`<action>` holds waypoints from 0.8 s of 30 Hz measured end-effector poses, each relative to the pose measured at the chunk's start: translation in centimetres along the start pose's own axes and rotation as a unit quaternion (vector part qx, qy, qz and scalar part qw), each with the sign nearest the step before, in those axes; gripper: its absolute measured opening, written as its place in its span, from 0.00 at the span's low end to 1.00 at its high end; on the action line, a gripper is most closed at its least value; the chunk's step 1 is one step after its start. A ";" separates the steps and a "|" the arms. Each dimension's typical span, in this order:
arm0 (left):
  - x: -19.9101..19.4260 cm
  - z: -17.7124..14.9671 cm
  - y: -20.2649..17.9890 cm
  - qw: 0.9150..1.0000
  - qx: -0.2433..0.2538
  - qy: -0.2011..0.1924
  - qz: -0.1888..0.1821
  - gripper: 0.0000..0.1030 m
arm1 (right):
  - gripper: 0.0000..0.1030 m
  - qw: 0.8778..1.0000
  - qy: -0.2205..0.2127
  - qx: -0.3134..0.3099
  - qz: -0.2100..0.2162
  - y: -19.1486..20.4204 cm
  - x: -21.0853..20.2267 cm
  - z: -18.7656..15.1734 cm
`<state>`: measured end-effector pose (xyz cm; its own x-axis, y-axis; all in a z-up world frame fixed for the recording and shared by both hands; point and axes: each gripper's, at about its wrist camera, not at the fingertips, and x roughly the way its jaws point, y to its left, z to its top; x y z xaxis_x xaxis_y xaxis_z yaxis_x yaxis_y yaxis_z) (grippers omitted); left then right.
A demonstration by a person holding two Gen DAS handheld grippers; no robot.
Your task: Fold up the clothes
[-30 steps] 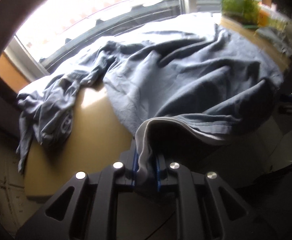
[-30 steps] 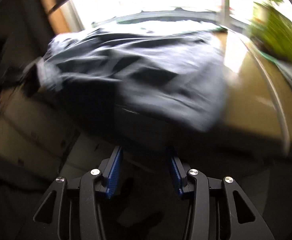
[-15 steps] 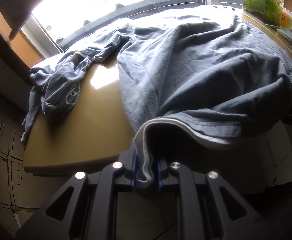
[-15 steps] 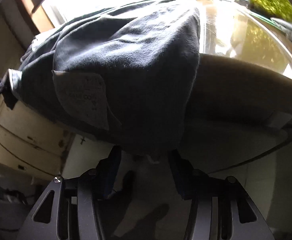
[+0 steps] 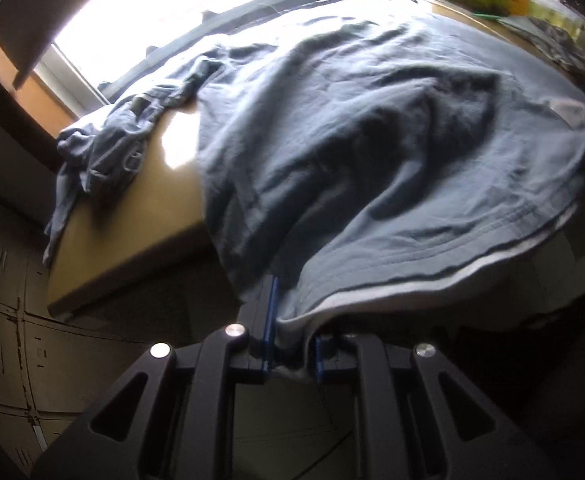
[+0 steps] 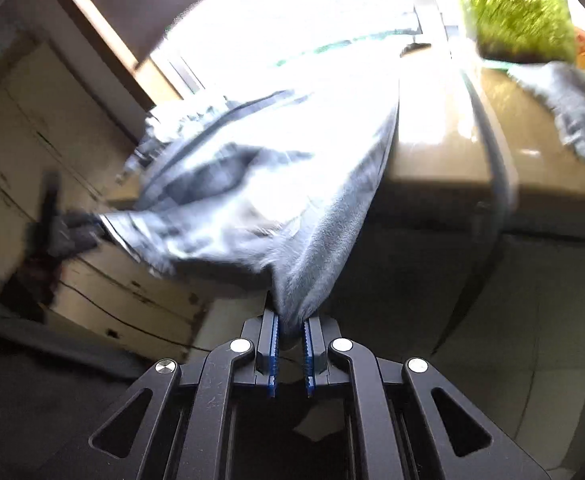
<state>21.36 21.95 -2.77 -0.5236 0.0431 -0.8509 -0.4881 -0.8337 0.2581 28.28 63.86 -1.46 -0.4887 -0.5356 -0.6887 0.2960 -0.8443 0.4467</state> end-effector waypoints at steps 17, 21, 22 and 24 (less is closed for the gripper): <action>8.5 21.4 9.6 0.988 0.132 -0.020 0.082 0.54 | 0.11 0.986 -0.008 -0.061 -0.156 0.1 9.2 23.1; 9.0 23.3 13.3 0.994 0.079 -0.040 0.067 0.65 | 0.29 0.974 0.006 -0.016 -0.228 -1.2 12.7 26.7; 8.4 23.2 13.8 0.995 0.067 -0.052 0.059 0.69 | 0.36 0.968 -0.007 -0.016 -0.251 -1.0 12.6 27.0; 7.3 22.6 13.7 0.995 0.056 -0.072 0.034 0.70 | 0.57 0.962 -0.032 -0.023 -0.269 -0.6 12.2 27.2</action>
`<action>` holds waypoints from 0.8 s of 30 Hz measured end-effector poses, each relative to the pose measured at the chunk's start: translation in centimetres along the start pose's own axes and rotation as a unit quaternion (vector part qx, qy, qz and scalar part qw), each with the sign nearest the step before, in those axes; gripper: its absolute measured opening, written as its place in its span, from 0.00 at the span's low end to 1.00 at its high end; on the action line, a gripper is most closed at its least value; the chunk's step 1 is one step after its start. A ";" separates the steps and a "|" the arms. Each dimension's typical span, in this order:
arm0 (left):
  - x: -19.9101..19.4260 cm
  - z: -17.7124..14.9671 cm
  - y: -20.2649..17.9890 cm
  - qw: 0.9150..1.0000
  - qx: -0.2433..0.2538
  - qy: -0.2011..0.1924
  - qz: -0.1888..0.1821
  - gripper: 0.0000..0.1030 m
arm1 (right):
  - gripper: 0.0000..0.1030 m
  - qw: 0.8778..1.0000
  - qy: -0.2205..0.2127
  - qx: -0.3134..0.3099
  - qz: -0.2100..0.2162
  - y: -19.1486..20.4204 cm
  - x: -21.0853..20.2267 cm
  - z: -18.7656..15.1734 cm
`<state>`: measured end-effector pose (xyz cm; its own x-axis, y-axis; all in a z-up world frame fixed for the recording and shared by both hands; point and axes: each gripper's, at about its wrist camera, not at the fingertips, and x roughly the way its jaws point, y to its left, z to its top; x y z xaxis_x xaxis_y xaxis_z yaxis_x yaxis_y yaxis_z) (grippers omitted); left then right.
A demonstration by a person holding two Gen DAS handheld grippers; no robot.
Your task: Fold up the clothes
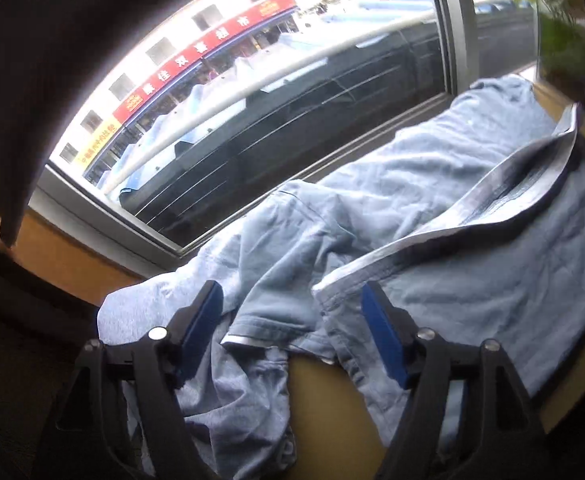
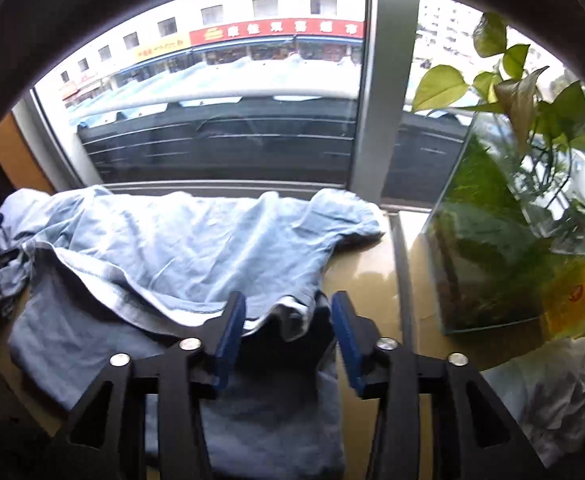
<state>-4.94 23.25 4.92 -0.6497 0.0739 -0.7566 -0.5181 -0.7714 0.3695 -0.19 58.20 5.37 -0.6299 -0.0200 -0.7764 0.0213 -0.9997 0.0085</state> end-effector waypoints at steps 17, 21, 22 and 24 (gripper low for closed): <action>0.5 -12.4 -8.8 0.973 0.007 0.035 -0.226 0.54 | 0.62 0.988 0.134 -0.067 0.019 3.1 1.4 -11.6; 0.1 -14.0 -8.4 0.963 0.033 0.045 -0.263 0.55 | 0.77 0.976 0.201 -0.077 0.027 3.5 -0.7 -14.4; 0.2 -13.8 -7.9 0.960 0.023 0.051 -0.274 0.55 | 0.72 0.978 0.197 -0.064 0.039 3.3 -1.3 -14.3; 0.6 -12.2 -6.6 0.969 -0.006 0.046 -0.242 0.53 | 0.62 0.986 0.152 -0.038 0.062 2.8 -3.0 -12.3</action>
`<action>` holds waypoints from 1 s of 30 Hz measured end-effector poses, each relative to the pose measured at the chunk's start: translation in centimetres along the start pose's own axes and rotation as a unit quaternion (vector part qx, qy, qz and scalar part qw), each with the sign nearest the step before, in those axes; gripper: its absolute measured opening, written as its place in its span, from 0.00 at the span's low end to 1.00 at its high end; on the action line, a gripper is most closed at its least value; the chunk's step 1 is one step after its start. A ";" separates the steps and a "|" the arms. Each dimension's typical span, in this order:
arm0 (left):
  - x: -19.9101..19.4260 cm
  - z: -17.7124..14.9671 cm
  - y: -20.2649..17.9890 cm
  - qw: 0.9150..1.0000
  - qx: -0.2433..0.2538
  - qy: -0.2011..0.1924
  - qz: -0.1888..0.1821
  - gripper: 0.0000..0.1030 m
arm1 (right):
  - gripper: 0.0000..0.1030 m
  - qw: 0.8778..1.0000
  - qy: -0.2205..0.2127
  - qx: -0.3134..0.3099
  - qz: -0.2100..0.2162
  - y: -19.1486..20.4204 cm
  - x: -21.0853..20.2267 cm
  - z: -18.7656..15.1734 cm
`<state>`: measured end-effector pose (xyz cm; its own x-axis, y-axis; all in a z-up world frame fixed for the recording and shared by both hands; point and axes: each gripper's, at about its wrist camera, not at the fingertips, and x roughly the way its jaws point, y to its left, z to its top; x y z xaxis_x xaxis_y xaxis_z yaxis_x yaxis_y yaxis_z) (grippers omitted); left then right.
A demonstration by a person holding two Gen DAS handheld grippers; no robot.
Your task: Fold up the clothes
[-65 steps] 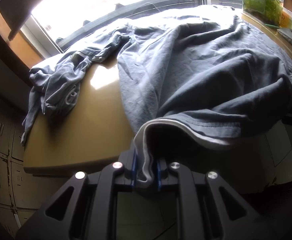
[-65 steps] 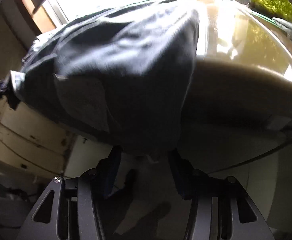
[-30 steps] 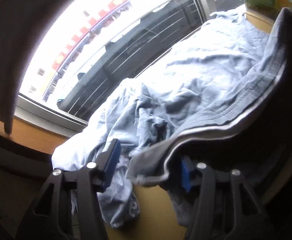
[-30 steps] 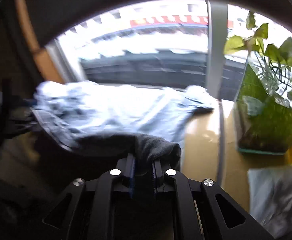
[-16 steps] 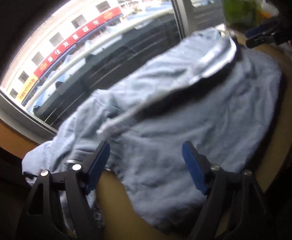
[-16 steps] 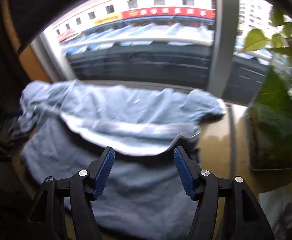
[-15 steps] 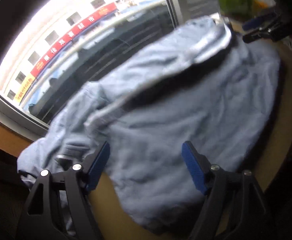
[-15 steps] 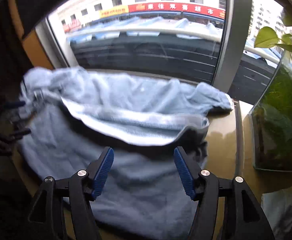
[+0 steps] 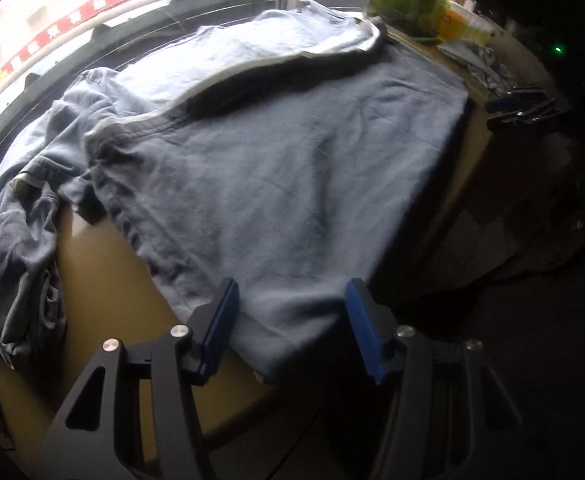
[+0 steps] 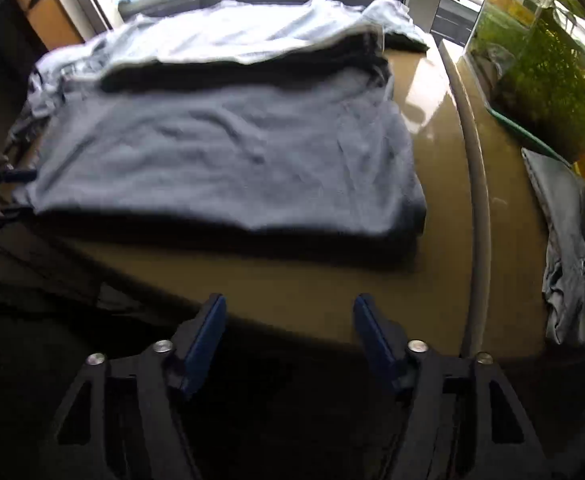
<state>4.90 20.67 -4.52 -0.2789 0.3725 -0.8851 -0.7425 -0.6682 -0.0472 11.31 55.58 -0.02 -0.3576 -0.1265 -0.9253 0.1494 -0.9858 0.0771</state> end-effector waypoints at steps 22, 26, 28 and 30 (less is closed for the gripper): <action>3.2 2.2 -1.4 0.993 -0.106 -0.032 0.047 0.57 | 0.75 0.987 0.041 -0.154 0.029 1.1 4.0 -1.0; 2.5 4.2 1.4 0.975 -0.198 -0.054 0.083 0.63 | 0.75 0.990 -0.030 -0.130 0.039 1.5 3.6 1.8; 3.3 4.6 2.9 0.964 -0.227 -0.031 0.133 0.77 | 0.75 0.991 -0.067 -0.103 0.060 1.3 3.8 4.6; 4.2 4.2 3.8 0.958 -0.244 -0.019 0.148 0.86 | 0.75 0.991 -0.058 -0.094 0.069 1.8 5.8 6.5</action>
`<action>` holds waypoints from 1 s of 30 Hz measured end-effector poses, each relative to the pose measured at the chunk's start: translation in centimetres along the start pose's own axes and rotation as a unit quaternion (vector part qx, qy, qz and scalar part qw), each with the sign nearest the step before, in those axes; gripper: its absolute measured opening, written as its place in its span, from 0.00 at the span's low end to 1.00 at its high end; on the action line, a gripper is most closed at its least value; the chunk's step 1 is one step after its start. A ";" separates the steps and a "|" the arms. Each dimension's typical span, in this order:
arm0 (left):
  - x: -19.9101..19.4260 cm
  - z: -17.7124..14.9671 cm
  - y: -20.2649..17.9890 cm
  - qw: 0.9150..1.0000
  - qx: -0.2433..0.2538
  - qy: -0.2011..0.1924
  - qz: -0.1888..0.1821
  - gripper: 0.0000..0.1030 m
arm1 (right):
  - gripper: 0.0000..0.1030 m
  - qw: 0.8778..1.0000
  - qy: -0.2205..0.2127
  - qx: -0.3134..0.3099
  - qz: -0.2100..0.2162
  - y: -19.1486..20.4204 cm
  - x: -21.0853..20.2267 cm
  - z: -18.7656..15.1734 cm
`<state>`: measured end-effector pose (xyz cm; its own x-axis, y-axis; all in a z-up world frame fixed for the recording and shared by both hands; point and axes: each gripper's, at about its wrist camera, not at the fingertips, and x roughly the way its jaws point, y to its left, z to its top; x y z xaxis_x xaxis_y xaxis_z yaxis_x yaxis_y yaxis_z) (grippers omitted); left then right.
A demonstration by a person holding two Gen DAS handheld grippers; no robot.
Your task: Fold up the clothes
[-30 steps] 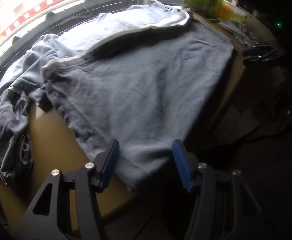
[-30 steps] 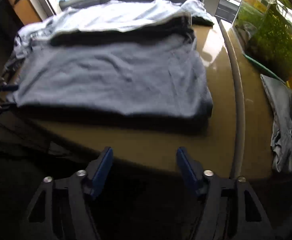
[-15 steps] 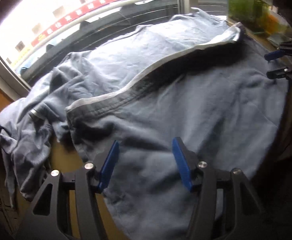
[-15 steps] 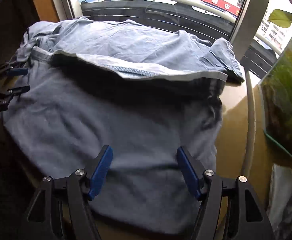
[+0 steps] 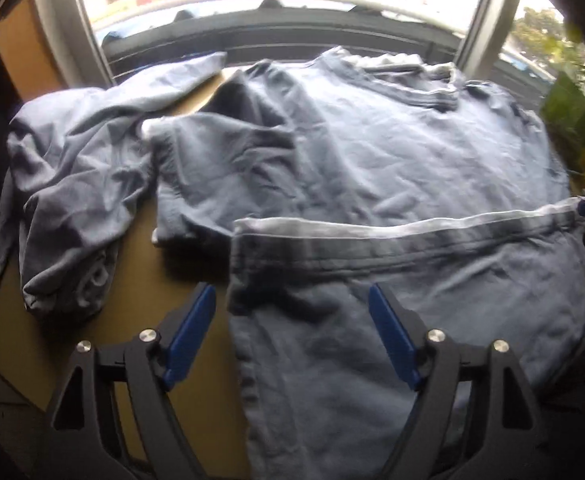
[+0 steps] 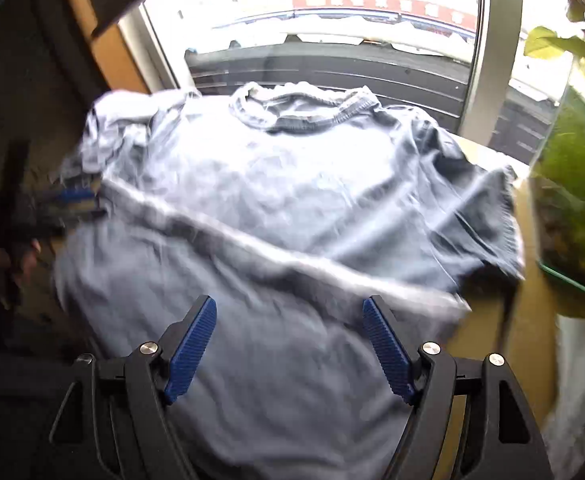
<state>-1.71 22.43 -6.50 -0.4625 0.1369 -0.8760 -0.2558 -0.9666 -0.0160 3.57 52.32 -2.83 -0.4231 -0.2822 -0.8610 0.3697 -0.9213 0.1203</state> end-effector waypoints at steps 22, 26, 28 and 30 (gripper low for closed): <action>-1.1 2.3 9.1 0.947 -0.319 -0.005 -0.027 0.78 | 0.99 0.997 -0.016 -0.004 -0.080 0.4 5.6 -2.1; -0.9 2.4 10.7 0.929 -0.366 -0.013 -0.044 0.32 | 0.99 0.996 -0.023 0.000 -0.084 0.2 5.4 -2.2; -0.3 2.1 11.1 0.922 -0.384 -0.001 -0.058 0.06 | 0.99 0.996 -0.024 0.003 -0.086 0.0 4.9 -2.2; -0.5 2.1 11.1 0.920 -0.387 -0.006 -0.064 0.07 | 0.99 0.996 -0.024 0.004 -0.086 -0.4 4.8 -1.9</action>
<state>-6.06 12.08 -5.24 -0.4820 0.2585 -0.8372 0.3697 -0.8063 -0.4618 2.99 51.81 -7.94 -0.5185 -0.1332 -0.8446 0.2825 -0.9590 -0.0222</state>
